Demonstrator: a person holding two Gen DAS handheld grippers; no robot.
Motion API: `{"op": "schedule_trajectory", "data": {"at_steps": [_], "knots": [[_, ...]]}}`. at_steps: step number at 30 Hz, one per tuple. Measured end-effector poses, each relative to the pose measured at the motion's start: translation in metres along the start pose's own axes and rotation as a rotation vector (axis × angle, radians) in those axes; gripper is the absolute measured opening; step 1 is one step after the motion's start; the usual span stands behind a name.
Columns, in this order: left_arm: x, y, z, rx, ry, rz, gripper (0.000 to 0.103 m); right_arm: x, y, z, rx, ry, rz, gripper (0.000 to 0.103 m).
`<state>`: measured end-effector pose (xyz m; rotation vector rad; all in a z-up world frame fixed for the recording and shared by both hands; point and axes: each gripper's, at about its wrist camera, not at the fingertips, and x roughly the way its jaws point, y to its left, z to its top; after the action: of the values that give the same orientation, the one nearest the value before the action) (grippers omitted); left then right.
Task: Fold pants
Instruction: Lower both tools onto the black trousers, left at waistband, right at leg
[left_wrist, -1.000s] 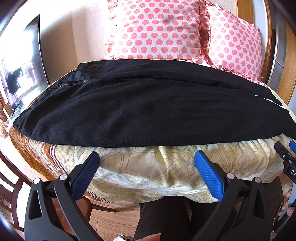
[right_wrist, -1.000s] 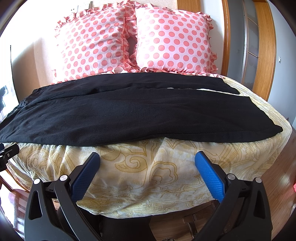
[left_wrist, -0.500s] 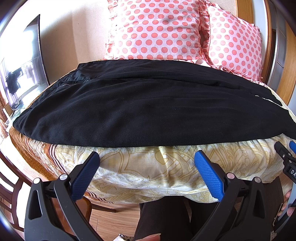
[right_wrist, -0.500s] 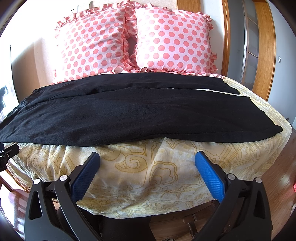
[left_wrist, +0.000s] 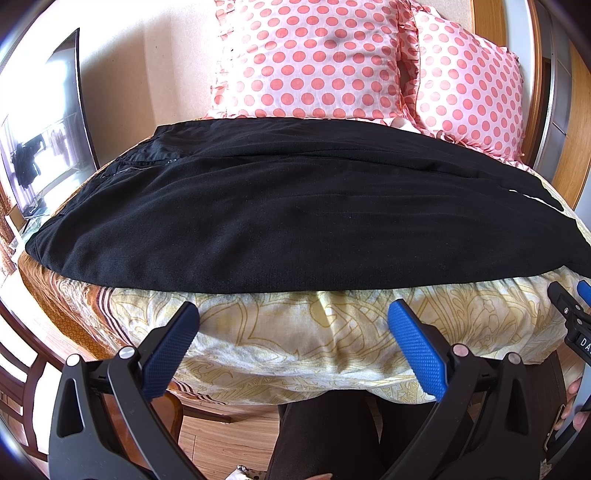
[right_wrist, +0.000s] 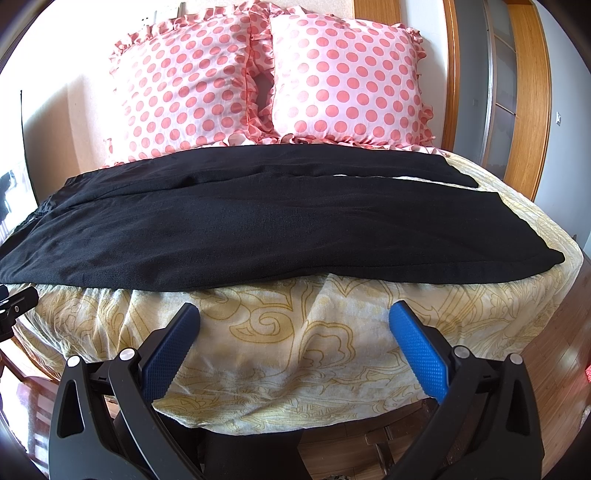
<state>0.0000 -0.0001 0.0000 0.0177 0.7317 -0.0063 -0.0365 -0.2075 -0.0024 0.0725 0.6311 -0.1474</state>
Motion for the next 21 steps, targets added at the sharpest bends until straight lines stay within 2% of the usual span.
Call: {"op": "schedule_trajectory", "data": {"at_steps": [13, 17, 21], "knots": [[0.000, 0.000, 0.000, 0.000, 0.003, -0.001, 0.101, 0.004, 0.000, -0.005, -0.006, -0.014, 0.006, 0.102], [0.000, 0.004, -0.001, -0.011, 0.022, -0.020, 0.101, 0.004, -0.002, -0.004, -0.013, 0.019, 0.038, 0.102], [-0.015, 0.019, 0.011, -0.095, -0.011, -0.083, 0.101, -0.015, -0.024, 0.008, 0.028, -0.077, 0.099, 0.102]]}}
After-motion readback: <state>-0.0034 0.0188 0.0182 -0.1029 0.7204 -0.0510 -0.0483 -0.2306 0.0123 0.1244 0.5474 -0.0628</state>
